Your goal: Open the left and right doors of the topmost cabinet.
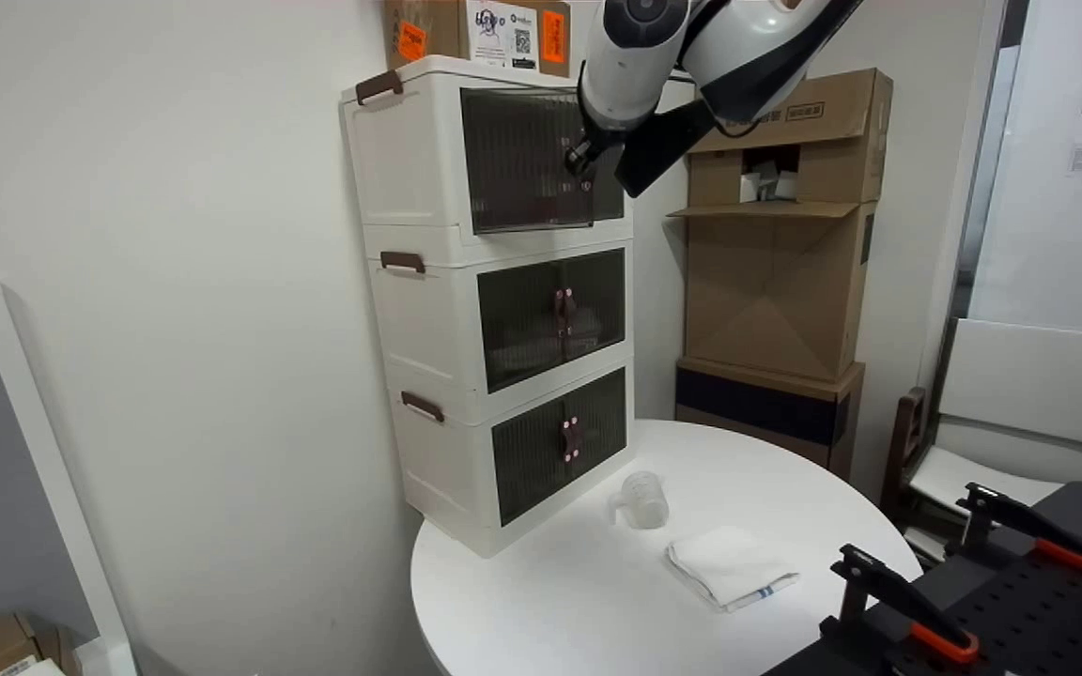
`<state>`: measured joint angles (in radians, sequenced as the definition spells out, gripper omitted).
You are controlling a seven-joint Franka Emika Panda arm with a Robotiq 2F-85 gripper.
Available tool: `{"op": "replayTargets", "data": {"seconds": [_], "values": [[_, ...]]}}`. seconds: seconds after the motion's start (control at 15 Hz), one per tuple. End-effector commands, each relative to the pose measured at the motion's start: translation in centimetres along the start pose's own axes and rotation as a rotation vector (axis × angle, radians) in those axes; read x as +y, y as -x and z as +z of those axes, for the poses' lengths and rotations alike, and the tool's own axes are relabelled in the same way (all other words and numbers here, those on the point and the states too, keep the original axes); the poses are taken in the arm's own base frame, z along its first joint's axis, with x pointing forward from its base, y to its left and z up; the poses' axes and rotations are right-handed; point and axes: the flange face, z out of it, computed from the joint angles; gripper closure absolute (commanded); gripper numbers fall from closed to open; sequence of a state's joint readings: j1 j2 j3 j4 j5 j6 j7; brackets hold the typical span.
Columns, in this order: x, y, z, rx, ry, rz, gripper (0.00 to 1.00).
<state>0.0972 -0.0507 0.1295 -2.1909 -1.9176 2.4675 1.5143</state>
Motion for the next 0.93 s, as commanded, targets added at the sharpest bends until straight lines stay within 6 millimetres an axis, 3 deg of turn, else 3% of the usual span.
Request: {"op": "replayTargets", "data": {"seconds": [0.0,0.87], "values": [[0.8,0.7,-1.3,-0.006,-0.015,0.035,0.00],[1.4,0.0,-3.3,0.054,-0.002,0.170,0.00]]}}
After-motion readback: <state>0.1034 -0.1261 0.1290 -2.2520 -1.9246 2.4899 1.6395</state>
